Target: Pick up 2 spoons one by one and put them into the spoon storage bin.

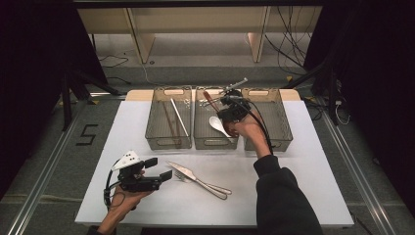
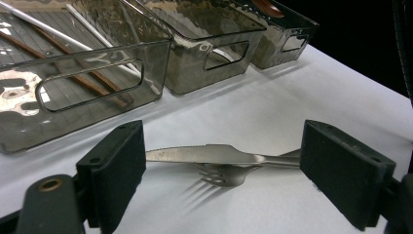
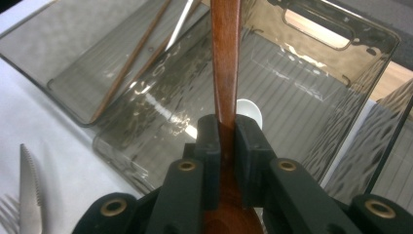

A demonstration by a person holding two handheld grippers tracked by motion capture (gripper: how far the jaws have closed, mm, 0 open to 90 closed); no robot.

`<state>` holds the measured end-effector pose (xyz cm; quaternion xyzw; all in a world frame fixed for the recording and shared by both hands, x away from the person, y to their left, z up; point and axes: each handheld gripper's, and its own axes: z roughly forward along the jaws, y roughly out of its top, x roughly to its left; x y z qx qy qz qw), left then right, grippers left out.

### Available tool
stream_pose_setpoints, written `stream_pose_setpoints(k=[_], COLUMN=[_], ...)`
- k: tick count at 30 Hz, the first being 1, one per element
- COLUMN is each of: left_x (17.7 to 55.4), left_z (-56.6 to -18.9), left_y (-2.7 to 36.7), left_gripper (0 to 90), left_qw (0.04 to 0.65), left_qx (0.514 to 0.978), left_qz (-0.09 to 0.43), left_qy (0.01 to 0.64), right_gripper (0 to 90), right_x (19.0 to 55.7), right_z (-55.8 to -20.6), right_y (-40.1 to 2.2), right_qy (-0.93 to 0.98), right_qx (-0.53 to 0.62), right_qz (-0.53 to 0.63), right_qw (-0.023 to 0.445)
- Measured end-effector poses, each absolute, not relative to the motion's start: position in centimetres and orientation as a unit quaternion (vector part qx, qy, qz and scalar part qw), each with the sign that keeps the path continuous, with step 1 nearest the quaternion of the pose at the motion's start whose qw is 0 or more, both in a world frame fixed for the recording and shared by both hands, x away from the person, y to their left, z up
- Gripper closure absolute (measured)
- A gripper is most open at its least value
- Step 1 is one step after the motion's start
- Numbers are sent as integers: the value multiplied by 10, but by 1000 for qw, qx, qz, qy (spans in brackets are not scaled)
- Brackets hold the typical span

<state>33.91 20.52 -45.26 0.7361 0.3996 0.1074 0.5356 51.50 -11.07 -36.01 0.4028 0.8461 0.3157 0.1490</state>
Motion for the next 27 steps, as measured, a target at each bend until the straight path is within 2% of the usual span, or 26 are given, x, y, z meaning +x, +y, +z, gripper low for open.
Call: stream_pose_setpoints(k=[27], left_x=[339], left_z=[-452], left_y=[205], left_gripper=[167], left_qw=[538], left_qx=[735], left_qz=[106], left_qy=[399], right_gripper=[812], right_x=[535], right_z=[-381], right_y=[-107], right_qy=[833], right_qx=[433], right_qz=[305], right_qw=[161])
